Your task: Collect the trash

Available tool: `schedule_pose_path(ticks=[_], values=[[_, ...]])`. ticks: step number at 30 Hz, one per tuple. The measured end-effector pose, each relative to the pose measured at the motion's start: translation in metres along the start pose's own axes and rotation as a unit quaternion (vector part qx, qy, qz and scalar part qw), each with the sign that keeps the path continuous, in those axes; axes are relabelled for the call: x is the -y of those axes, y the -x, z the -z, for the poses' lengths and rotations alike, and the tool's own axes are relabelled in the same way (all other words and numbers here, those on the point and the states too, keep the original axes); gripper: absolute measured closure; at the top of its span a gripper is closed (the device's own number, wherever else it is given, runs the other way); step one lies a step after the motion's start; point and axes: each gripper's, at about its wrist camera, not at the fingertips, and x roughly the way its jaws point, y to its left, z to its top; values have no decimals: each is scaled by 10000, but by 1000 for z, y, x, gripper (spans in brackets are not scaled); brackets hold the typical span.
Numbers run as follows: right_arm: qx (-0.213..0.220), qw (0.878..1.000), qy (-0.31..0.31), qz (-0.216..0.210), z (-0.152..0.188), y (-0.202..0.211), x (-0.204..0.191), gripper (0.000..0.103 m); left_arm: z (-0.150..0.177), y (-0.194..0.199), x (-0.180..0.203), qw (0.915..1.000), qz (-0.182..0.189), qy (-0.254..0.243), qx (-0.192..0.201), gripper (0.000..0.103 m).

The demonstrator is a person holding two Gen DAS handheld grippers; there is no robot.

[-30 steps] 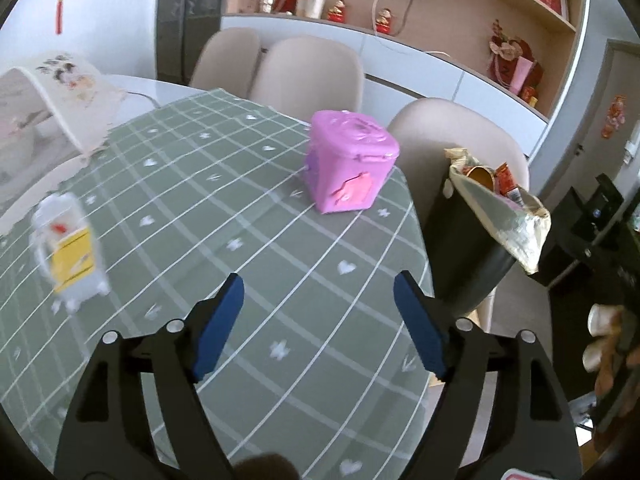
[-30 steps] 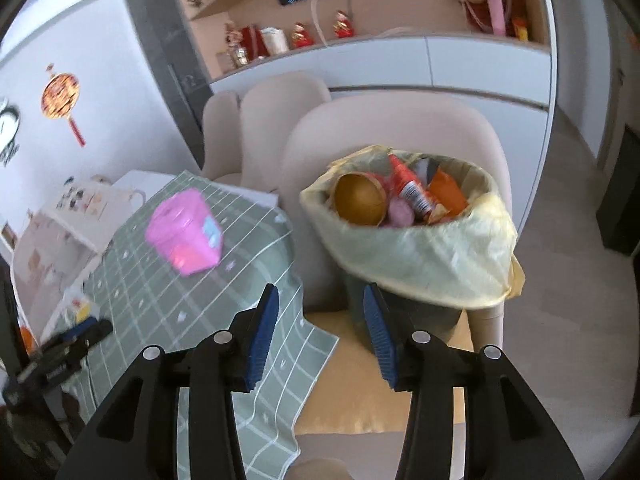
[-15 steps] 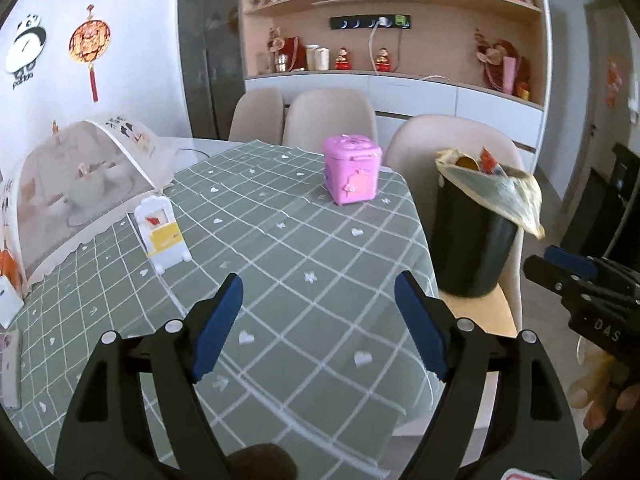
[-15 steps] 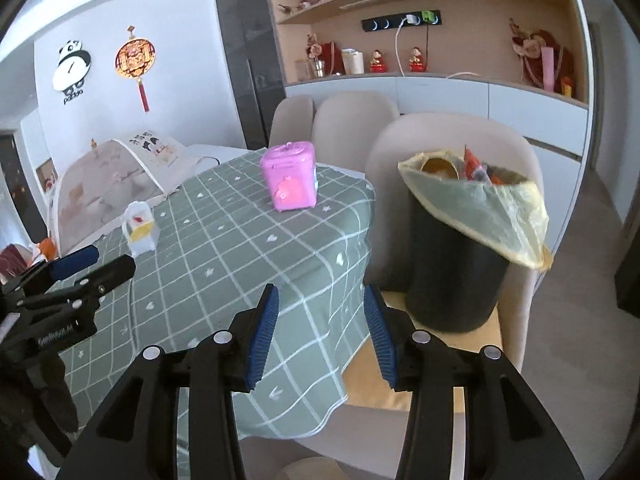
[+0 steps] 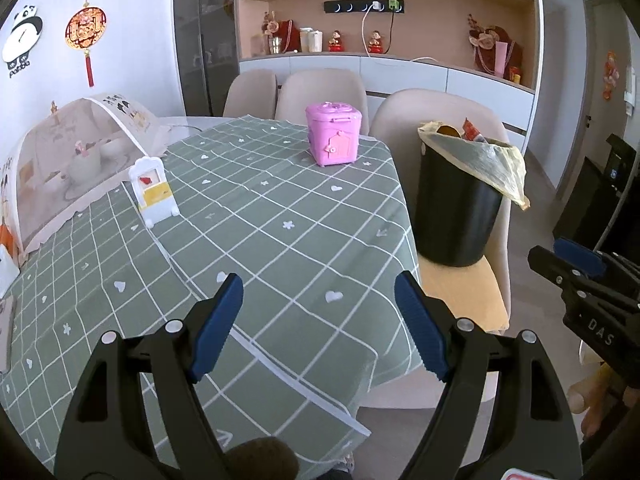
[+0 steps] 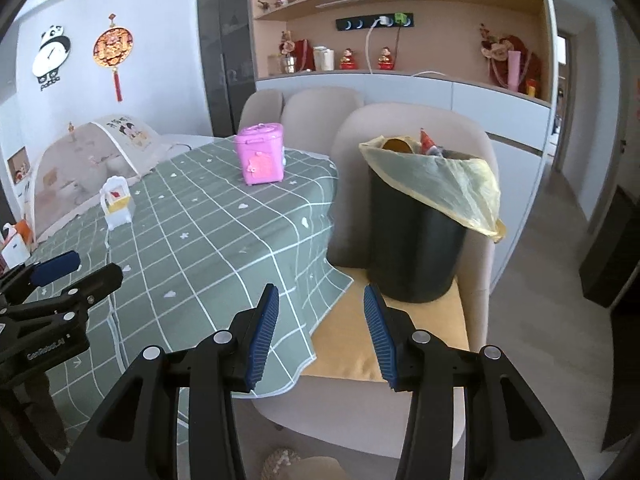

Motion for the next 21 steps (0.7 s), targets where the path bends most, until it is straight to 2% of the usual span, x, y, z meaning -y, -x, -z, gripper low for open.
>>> schedule_pose_path(ticks=[6,21], values=[[8,9999,-54,150,6,5,2,61,1,3,4,10000,41,51,-4,29],[6,9997,-209,107,10,5,6,61,-1,5,8,10000,19,58,57,29]])
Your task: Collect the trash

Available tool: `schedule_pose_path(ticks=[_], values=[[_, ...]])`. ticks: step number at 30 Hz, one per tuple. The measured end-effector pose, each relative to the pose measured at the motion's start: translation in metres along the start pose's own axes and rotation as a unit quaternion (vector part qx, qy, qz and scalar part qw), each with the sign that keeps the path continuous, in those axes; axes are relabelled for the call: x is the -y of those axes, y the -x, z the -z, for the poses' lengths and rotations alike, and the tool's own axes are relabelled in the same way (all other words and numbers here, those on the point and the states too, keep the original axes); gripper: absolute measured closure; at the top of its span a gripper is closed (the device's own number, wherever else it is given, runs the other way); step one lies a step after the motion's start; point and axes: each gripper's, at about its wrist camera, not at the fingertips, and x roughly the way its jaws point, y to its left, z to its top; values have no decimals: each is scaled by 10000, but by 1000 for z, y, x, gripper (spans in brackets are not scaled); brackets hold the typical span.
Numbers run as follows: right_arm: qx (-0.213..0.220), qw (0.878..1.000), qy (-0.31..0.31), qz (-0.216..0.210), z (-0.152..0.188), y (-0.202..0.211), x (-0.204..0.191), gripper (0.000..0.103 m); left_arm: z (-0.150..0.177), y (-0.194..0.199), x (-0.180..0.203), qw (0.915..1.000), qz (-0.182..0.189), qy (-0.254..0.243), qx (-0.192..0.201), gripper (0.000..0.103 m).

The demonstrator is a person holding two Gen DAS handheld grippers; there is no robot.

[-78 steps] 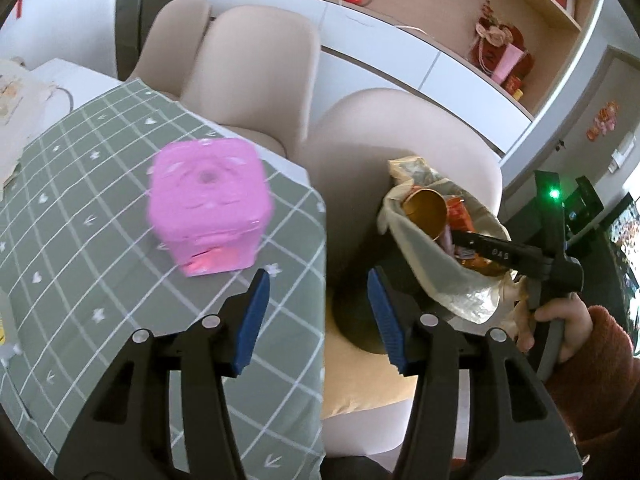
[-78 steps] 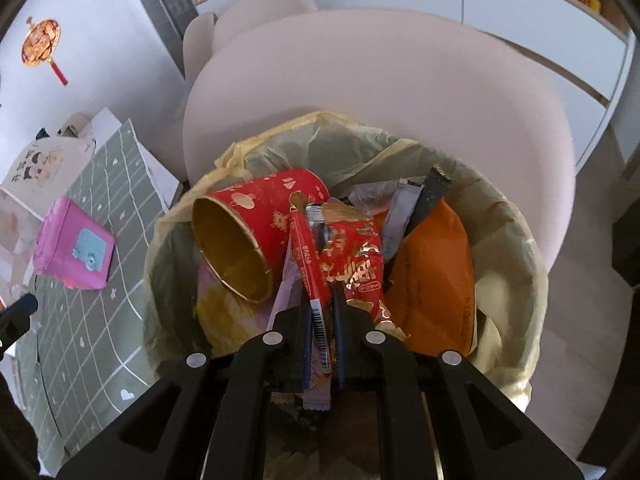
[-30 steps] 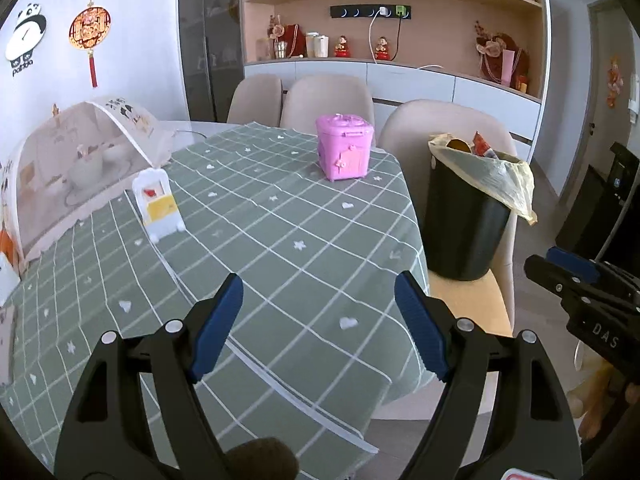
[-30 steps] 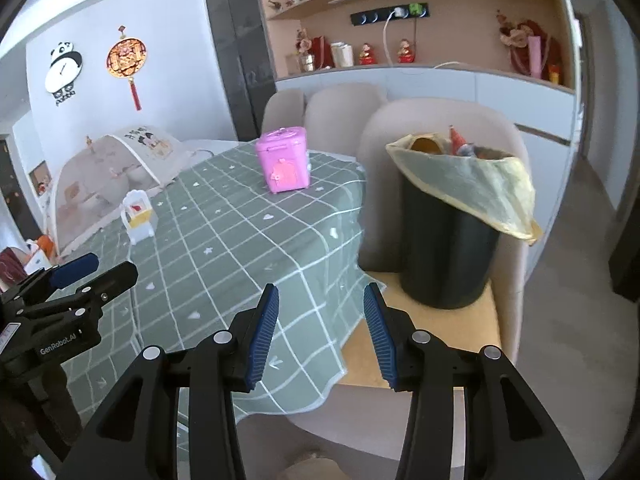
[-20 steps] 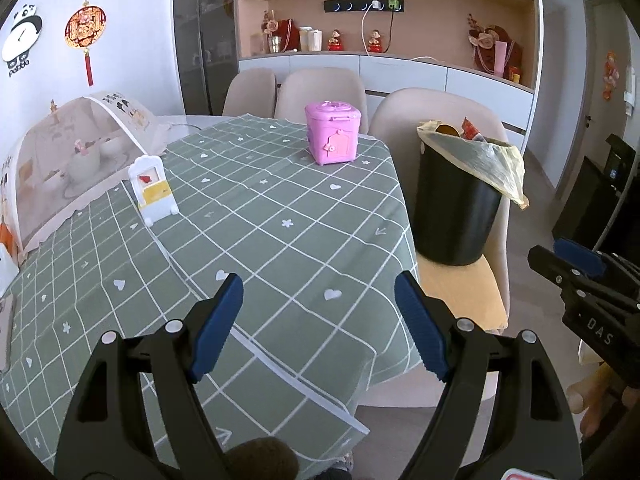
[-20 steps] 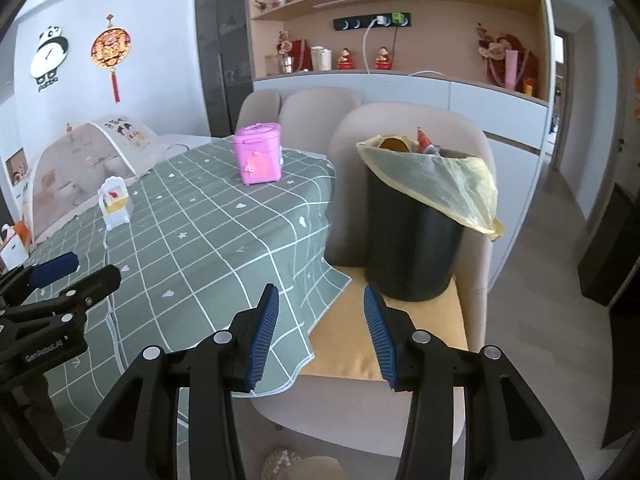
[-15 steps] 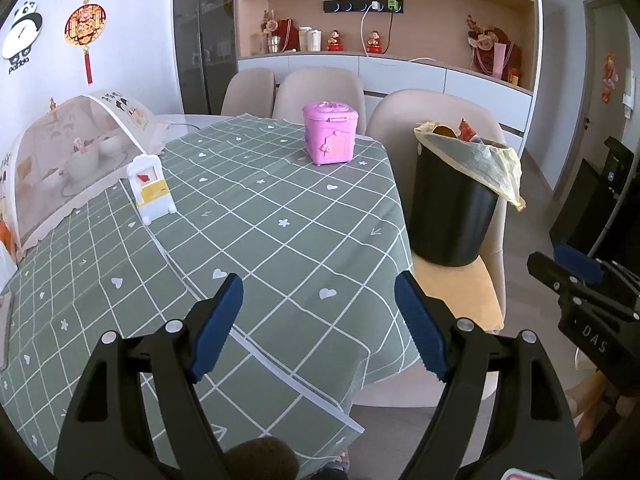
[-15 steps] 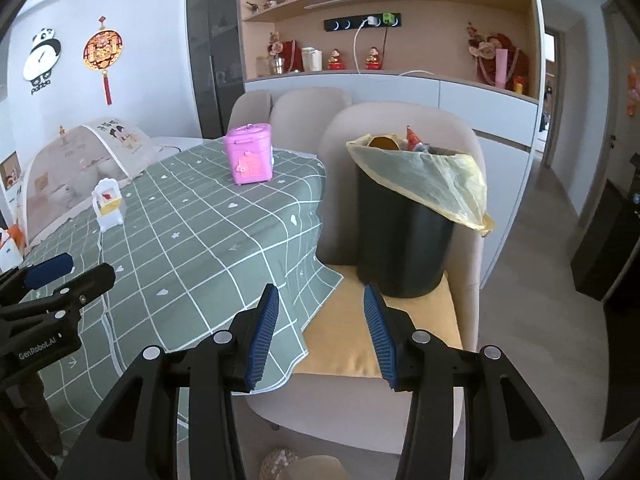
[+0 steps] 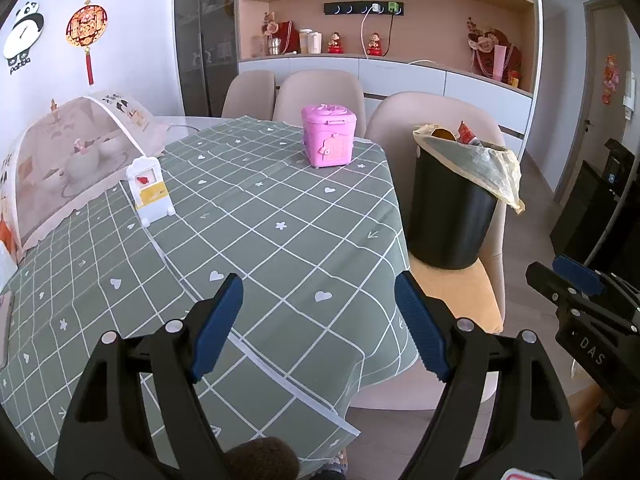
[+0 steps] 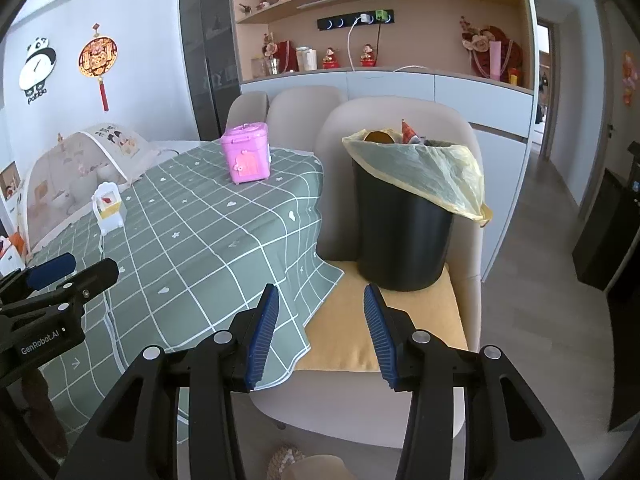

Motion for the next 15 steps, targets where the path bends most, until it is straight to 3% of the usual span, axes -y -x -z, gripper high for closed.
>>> schedule_pose_path(ticks=[15], values=[[71,10000,-25,-2,-4,0,-1,61,-4,-2,0,9999,129,-53,28,29]])
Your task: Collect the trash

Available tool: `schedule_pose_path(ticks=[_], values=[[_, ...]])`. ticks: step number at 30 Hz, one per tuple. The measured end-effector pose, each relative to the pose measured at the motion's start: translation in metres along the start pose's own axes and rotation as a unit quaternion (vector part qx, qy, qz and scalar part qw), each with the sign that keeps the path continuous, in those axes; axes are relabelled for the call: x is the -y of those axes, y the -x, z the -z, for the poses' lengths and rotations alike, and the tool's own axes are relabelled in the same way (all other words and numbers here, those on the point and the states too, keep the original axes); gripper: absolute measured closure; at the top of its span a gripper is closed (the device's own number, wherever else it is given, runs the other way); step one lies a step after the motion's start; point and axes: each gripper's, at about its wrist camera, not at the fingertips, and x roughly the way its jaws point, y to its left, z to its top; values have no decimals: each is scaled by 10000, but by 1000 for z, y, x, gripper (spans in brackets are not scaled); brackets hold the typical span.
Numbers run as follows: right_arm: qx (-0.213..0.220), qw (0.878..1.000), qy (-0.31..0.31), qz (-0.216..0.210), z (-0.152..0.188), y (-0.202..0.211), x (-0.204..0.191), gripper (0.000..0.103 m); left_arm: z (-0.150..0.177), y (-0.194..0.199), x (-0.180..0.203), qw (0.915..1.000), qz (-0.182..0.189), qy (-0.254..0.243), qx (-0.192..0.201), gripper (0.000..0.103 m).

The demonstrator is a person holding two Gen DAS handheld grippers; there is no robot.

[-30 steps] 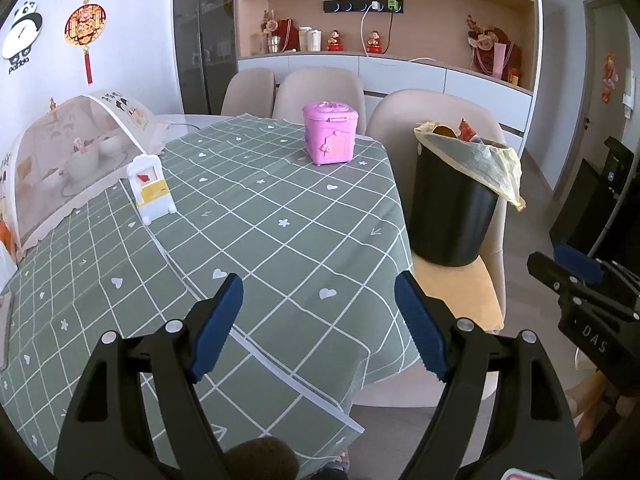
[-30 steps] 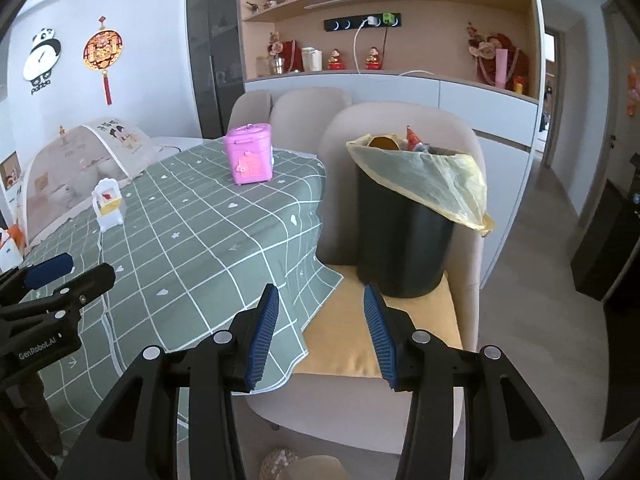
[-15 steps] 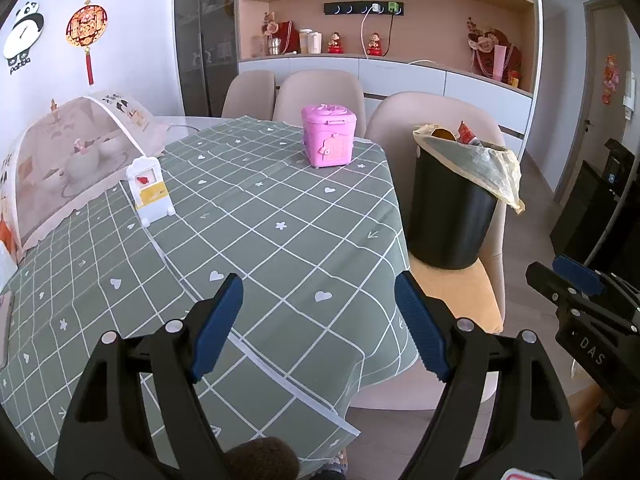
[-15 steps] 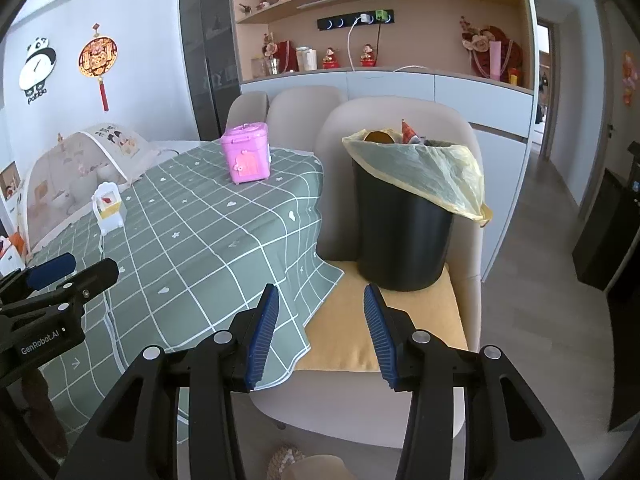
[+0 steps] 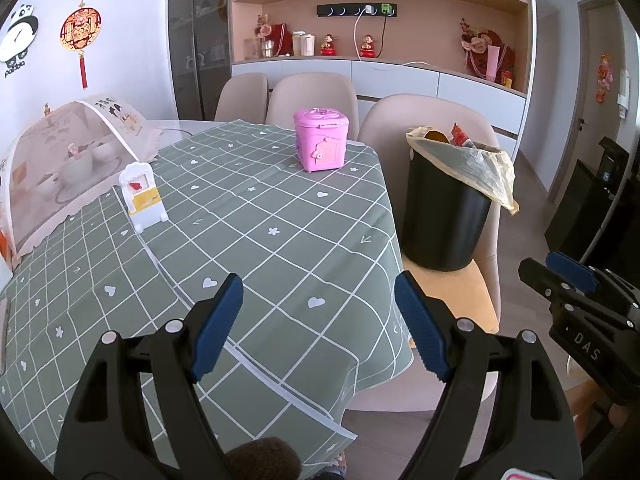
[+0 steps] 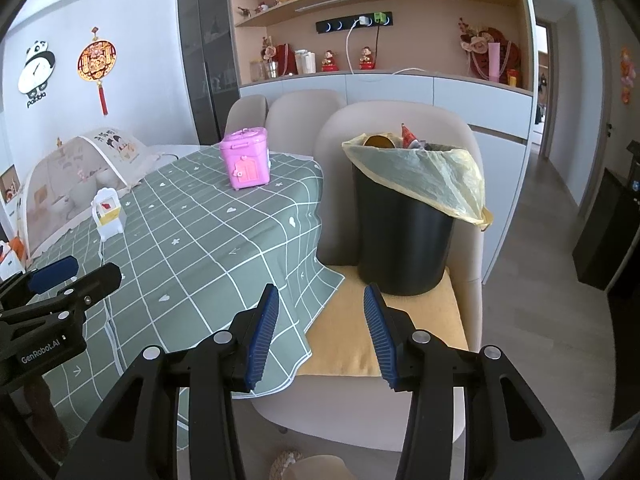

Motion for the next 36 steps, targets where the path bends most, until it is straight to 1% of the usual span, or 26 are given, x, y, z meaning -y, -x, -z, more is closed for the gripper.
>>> schedule_pose_path(ticks=[31,36], values=[[-45,10000,-38,25,-2,-5,4,61,2,-5,1,10000,24,4,-72,29],[-1,10000,-23,46,-2,-5,4,61,2,-5,1,10000,26,-12,-55,29]])
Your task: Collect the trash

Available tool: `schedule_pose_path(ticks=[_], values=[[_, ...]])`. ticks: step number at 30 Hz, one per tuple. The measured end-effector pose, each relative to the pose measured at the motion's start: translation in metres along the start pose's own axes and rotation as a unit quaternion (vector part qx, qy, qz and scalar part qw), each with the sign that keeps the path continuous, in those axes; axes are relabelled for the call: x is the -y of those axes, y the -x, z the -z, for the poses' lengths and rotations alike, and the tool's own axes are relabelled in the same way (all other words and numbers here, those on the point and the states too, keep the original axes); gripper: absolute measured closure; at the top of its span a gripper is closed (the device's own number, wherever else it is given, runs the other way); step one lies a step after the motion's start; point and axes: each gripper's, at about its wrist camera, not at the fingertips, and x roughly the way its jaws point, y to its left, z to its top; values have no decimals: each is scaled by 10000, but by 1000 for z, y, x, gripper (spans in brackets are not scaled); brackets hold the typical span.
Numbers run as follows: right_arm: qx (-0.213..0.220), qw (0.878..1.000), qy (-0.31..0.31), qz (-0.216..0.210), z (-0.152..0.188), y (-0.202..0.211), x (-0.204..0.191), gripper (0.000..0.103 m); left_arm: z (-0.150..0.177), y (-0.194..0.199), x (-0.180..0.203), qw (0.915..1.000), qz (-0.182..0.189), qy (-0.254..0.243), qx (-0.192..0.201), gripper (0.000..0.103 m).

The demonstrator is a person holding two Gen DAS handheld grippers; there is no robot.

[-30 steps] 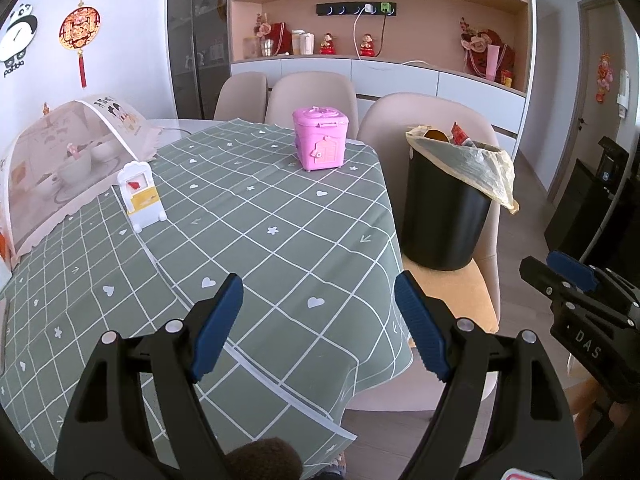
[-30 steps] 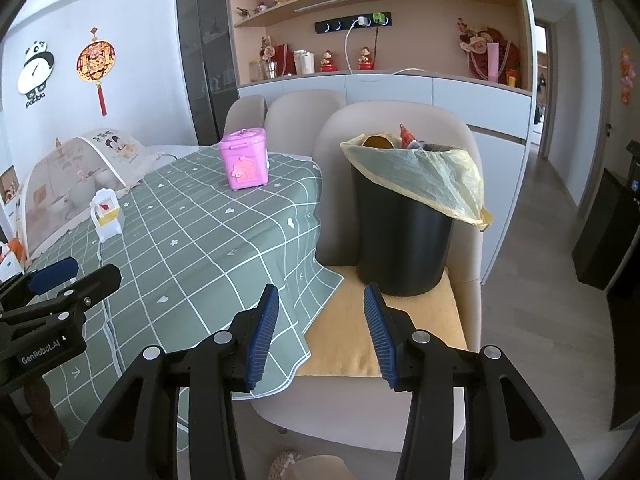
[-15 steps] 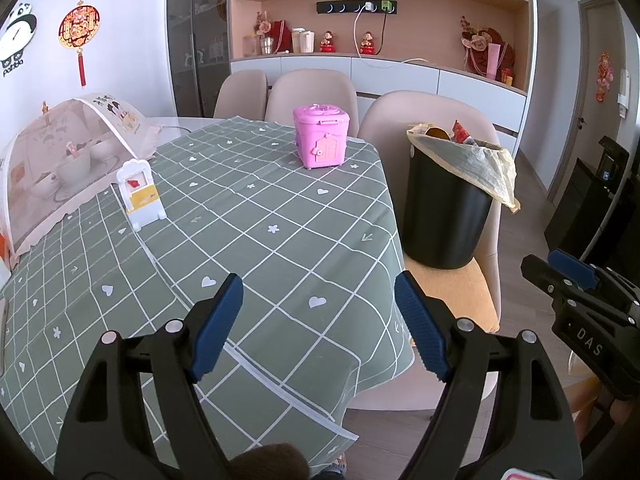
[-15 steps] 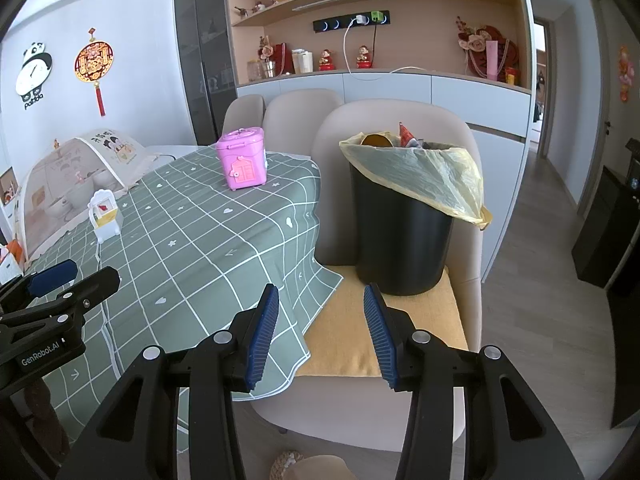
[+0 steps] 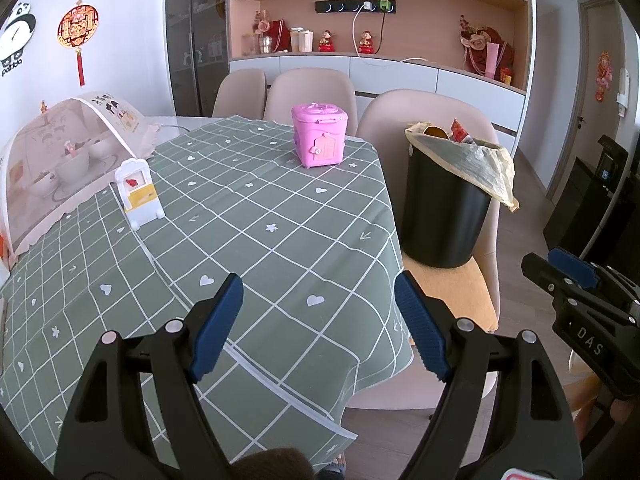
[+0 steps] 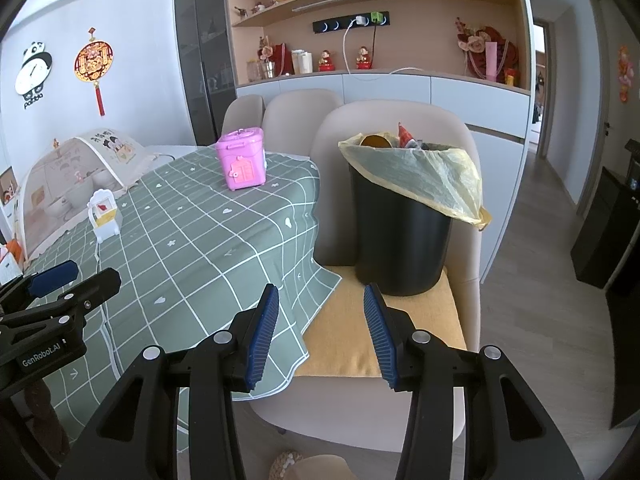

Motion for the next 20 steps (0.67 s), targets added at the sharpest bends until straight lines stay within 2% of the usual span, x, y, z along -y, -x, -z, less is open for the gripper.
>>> schedule_pose_path(ticks=[14,17,19,20], values=[[-30,10000,8,18,-1,2,-2,61,-1,-2,-8,10000,41,43,27,29],[-89,9995,221,-220,-14,-12,-15,61,-2,-12,-36,9991,-92,371,-195,29],[-172,9961,496,-705,-27,-27,-36,58,-4,-18,-77,9943,-446,931,-265,29],[-226,9926,655,-998,-34,-34,-48,56,-5,-20,-106,9877,-800,1323,-236,28]])
